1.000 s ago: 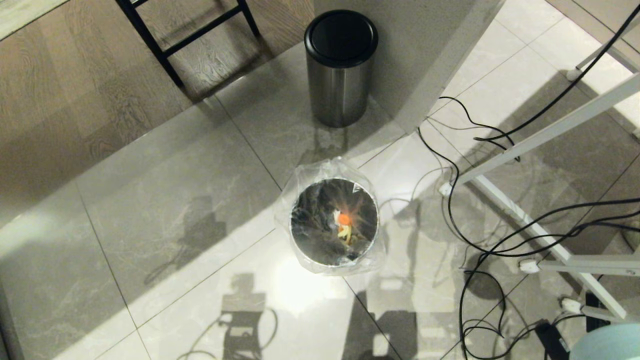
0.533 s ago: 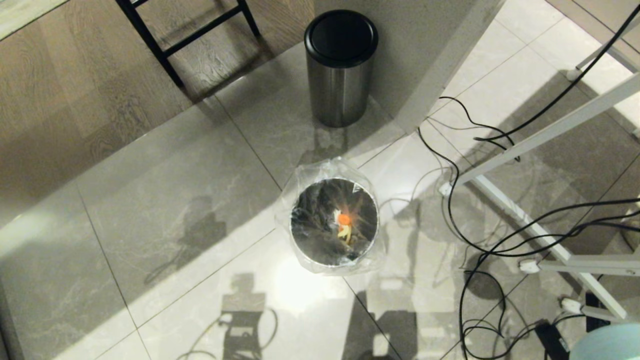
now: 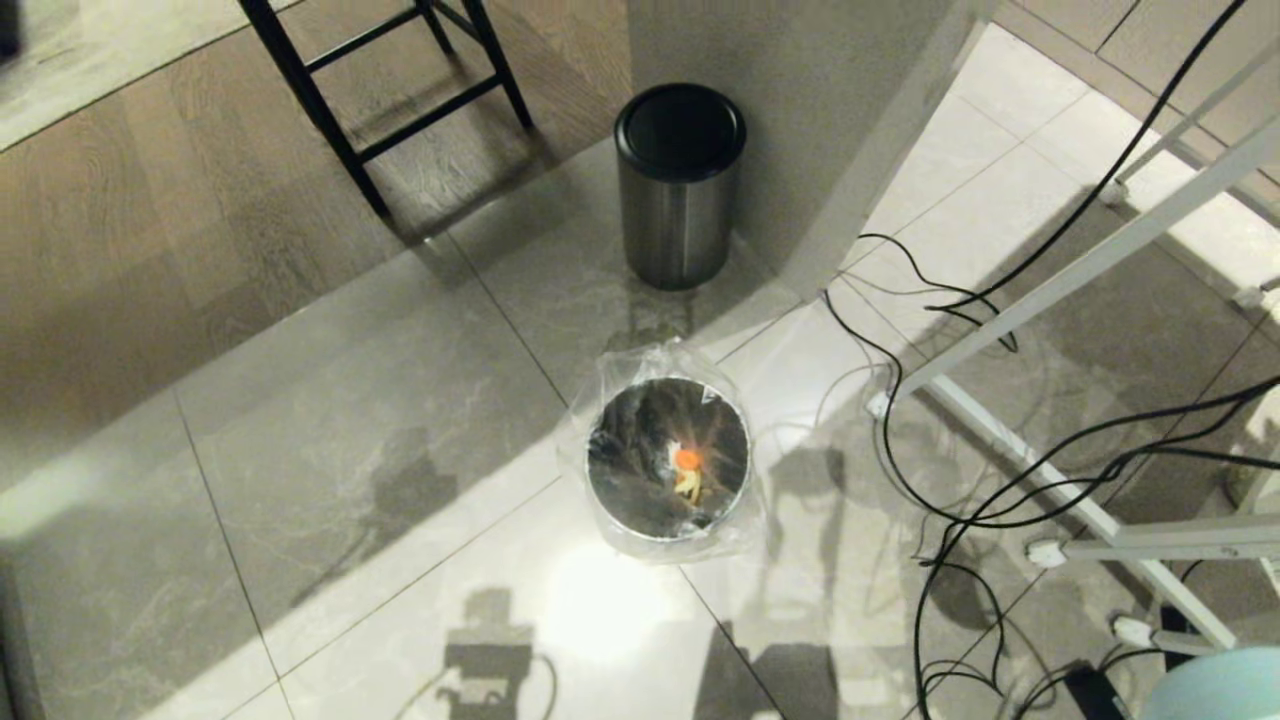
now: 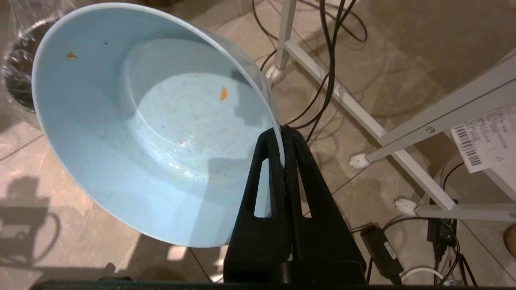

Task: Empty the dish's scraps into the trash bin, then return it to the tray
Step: Put the bowl back to the table

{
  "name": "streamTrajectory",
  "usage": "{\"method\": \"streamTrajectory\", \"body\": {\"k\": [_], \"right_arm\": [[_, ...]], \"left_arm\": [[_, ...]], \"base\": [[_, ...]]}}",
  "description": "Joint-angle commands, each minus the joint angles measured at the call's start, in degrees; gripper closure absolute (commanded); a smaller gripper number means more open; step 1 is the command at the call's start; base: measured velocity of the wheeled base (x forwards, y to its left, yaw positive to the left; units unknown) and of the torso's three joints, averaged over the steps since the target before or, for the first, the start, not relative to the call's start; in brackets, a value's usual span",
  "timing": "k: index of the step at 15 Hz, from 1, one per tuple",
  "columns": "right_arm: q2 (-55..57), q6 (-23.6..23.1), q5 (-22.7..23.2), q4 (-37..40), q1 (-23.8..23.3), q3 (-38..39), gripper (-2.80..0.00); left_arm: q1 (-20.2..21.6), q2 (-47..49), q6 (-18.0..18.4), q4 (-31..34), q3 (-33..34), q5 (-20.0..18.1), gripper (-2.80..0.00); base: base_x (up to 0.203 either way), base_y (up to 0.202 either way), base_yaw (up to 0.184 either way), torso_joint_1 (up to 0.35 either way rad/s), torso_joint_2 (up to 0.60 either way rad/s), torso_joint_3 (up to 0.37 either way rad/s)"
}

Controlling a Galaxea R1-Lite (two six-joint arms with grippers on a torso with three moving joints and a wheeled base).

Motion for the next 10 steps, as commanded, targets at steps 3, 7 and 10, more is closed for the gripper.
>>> {"method": "streamTrajectory", "body": {"k": [3,7,10], "right_arm": [[0.1,0.0,0.0,-0.1,0.0,0.0,0.0],[0.1,0.0,0.0,-0.1,0.0,0.0,0.0],[0.1,0.0,0.0,-0.1,0.0,0.0,0.0]], "left_arm": [[0.0,0.1,-0.1,0.0,0.0,0.0,0.0],[0.0,0.1,-0.1,0.0,0.0,0.0,0.0],[0.0,0.1,-0.1,0.0,0.0,0.0,0.0]], "base": [[0.0,0.0,0.0,0.002,0.0,0.205],[0.0,0.0,0.0,0.003,0.0,0.203],[0.0,0.0,0.0,0.003,0.0,0.201]]}}
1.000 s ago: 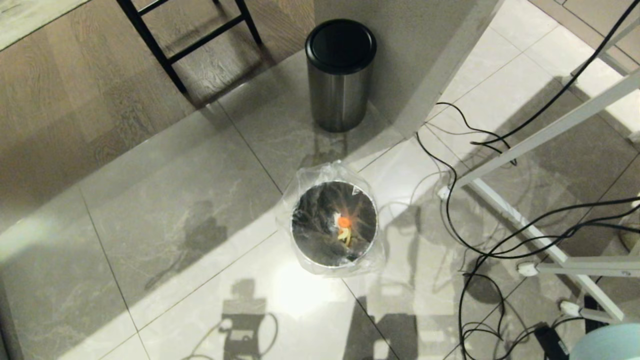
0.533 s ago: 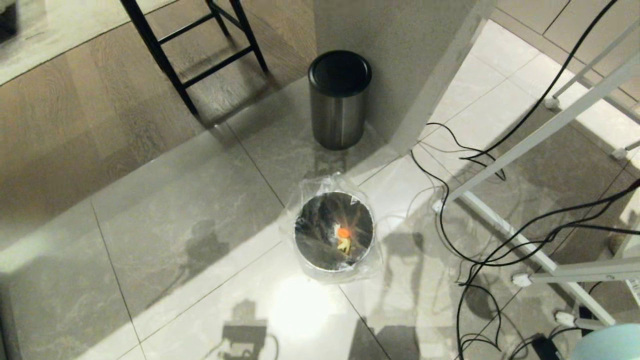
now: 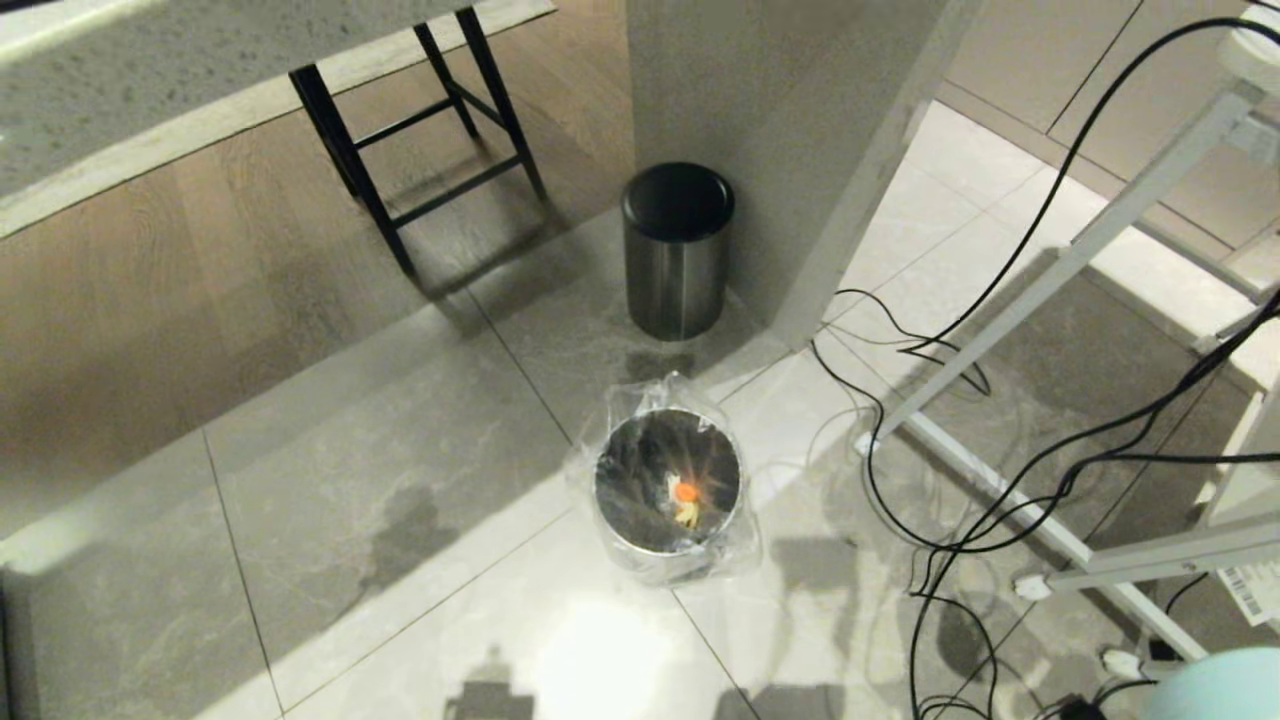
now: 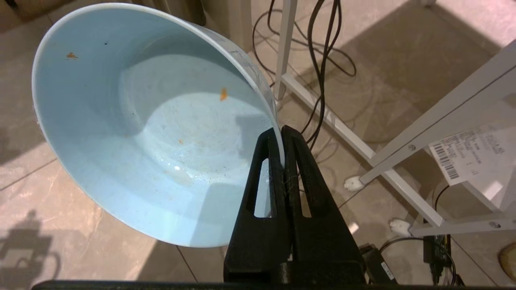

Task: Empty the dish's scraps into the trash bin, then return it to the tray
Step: Put the bowl back to the table

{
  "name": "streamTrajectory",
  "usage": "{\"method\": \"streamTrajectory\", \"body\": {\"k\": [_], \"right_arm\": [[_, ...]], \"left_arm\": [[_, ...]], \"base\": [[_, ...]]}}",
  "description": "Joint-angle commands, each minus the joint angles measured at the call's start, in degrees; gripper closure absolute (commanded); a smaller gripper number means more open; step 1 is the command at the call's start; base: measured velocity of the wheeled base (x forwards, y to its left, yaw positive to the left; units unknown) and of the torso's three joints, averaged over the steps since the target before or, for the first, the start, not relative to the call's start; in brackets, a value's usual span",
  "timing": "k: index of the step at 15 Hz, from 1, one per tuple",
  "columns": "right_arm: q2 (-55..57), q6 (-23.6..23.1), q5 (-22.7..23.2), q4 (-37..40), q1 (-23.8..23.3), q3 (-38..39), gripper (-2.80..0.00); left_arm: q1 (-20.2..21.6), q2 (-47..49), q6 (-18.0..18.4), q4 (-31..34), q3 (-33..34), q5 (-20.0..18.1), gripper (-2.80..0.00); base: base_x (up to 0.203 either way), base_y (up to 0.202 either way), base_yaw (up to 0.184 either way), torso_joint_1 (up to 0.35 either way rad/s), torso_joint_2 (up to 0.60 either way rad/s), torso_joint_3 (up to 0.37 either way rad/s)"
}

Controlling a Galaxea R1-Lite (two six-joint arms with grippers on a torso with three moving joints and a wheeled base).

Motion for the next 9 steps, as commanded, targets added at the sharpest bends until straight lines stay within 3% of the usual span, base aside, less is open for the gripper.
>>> {"method": "streamTrajectory", "body": {"k": [1,9], "right_arm": [[0.1,0.0,0.0,-0.1,0.0,0.0,0.0],[0.1,0.0,0.0,-0.1,0.1,0.0,0.0]], "left_arm": [[-0.1,0.1,0.0,0.0,0.0,0.0,0.0],[0.0,0.1,-0.1,0.0,0.0,0.3,0.0]], "base": [[0.0,0.0,0.0,0.002,0.0,0.206],[0.0,0.0,0.0,0.004,0.0,0.203]]}}
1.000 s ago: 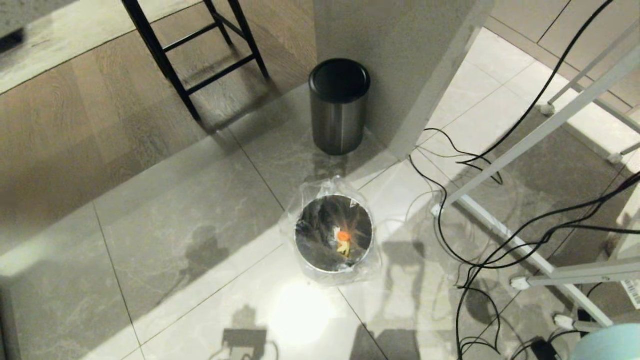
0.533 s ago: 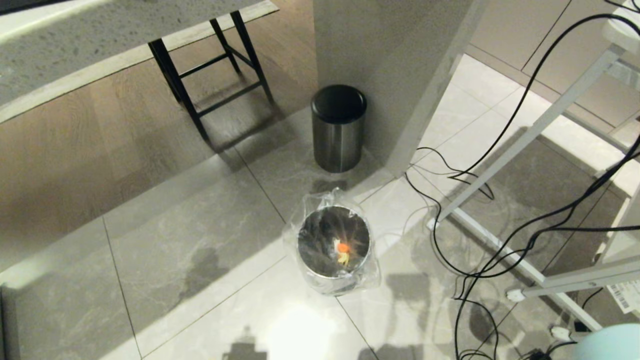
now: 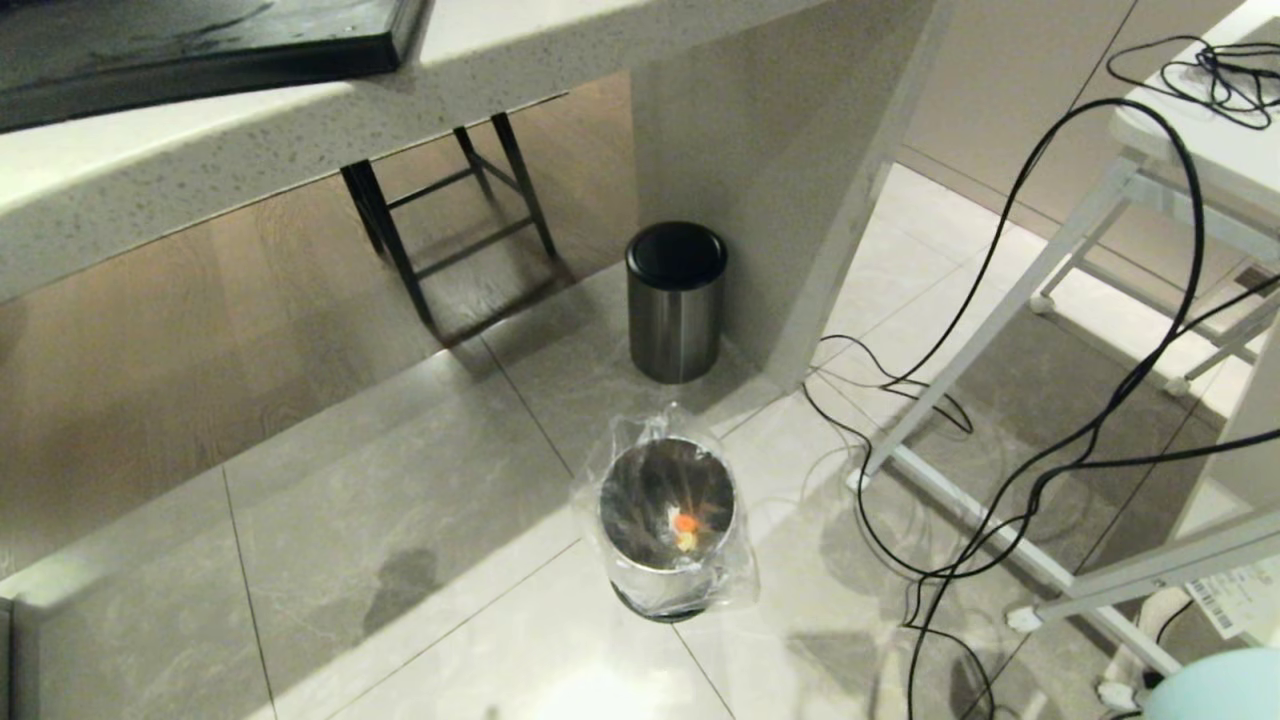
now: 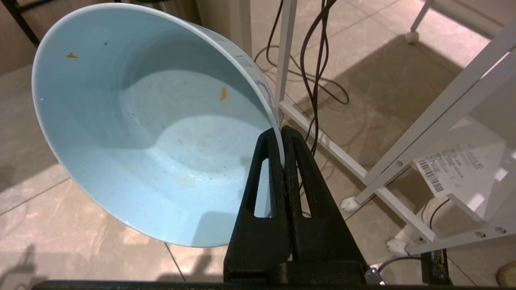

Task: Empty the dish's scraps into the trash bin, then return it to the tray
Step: Put the bowl back to the table

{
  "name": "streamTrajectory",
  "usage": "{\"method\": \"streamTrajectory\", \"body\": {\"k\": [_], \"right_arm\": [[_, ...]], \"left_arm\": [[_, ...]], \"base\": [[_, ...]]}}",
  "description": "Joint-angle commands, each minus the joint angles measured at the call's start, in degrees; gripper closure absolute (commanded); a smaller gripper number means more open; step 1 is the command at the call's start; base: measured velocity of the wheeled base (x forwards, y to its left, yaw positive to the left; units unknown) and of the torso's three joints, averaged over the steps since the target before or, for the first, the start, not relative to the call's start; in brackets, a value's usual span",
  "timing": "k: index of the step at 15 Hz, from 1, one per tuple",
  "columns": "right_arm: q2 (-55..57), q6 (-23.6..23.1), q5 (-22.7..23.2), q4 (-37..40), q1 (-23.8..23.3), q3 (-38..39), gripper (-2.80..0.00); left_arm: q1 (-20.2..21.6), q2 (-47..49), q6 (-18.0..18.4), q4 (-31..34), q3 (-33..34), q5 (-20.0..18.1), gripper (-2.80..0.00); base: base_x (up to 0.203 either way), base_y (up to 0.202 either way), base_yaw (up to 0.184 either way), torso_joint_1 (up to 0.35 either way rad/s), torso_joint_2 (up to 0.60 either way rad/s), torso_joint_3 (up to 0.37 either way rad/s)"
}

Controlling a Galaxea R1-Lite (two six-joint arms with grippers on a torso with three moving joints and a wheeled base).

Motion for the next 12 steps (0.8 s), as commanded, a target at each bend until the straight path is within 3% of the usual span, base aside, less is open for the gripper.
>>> {"method": "streamTrajectory", "body": {"k": [1,12], "right_arm": [[0.1,0.0,0.0,0.0,0.0,0.0,0.0],[0.1,0.0,0.0,0.0,0.0,0.0,0.0]], "left_arm": [[-0.1,0.1,-0.1,0.0,0.0,0.1,0.0],[0.0,0.1,-0.1,0.0,0.0,0.1,0.0]], "base": [[0.0,0.0,0.0,-0.005,0.0,0.194],[0.0,0.0,0.0,0.002,0.0,0.201]]}}
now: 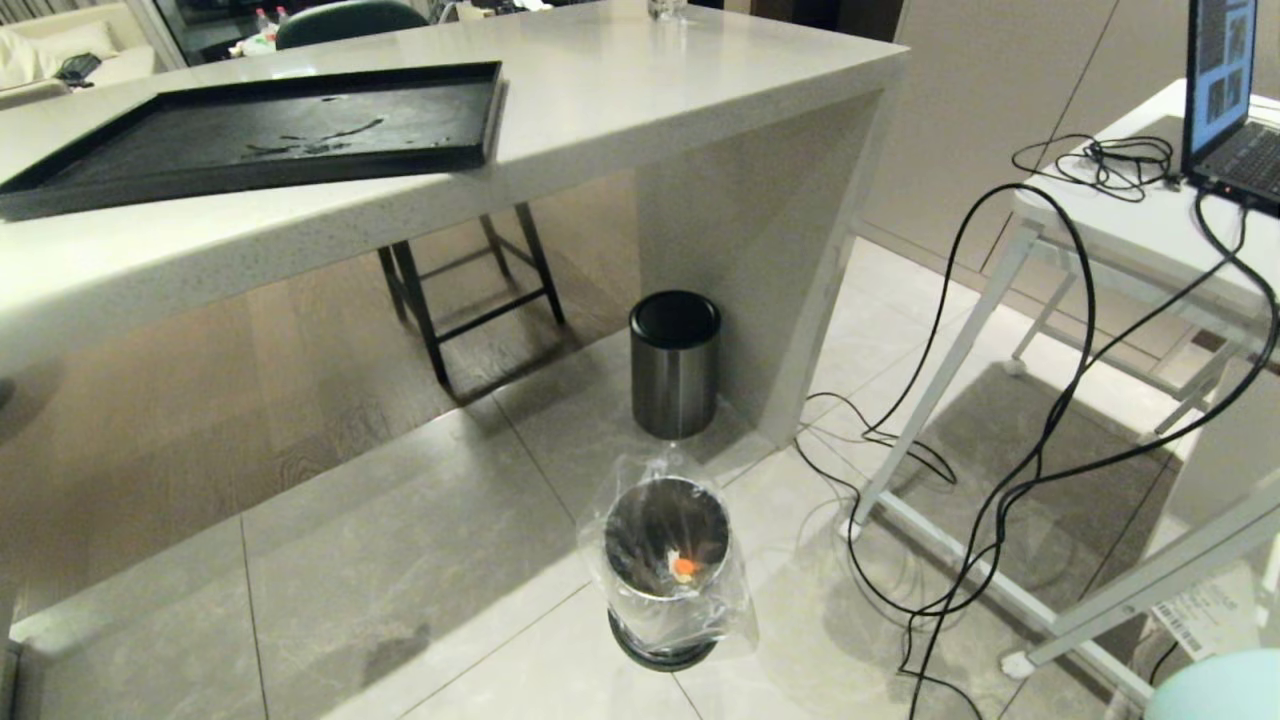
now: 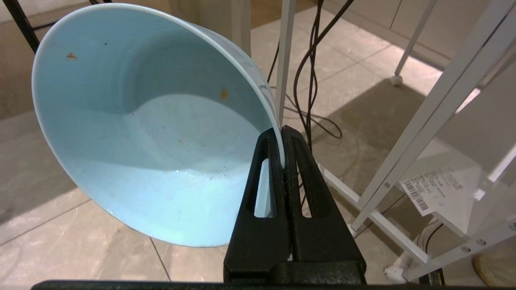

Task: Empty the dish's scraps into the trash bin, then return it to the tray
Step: Put the bowl back to the table

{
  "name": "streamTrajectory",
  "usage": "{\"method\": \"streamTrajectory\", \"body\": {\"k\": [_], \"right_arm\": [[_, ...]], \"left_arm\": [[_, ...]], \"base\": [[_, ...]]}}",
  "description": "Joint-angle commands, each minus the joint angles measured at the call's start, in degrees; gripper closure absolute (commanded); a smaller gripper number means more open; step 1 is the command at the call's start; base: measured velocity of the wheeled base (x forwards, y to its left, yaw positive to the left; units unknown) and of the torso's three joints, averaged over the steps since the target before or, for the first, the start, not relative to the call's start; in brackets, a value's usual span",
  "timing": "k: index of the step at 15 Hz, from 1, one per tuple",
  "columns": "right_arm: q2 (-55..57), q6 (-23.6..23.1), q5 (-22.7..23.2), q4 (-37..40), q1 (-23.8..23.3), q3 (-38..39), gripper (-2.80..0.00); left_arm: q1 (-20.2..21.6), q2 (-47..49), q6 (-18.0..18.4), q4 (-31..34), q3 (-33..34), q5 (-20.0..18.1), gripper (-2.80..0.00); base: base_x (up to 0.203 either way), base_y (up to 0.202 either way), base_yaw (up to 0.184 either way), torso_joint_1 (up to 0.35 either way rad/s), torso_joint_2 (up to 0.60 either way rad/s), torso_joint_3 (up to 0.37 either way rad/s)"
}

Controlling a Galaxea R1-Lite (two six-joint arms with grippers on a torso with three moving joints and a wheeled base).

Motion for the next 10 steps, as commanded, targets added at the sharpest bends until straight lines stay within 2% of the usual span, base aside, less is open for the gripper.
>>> {"method": "streamTrajectory", "body": {"k": [1,8,10], "right_arm": [[0.1,0.0,0.0,0.0,0.0,0.0,0.0],[0.1,0.0,0.0,0.0,0.0,0.0,0.0],[0.1,0.0,0.0,0.0,0.0,0.0,0.0]], "left_arm": [[0.0,0.1,-0.1,0.0,0.0,0.0,0.0],[0.0,0.1,-0.1,0.0,0.0,0.0,0.0],[0.0,0.1,-0.1,0.0,0.0,0.0,0.0]], "base": [[0.0,0.0,0.0,0.008,0.0,0.198],[0.0,0.0,0.0,0.004,0.0,0.2],[0.0,0.0,0.0,0.0,0.0,0.0]]}}
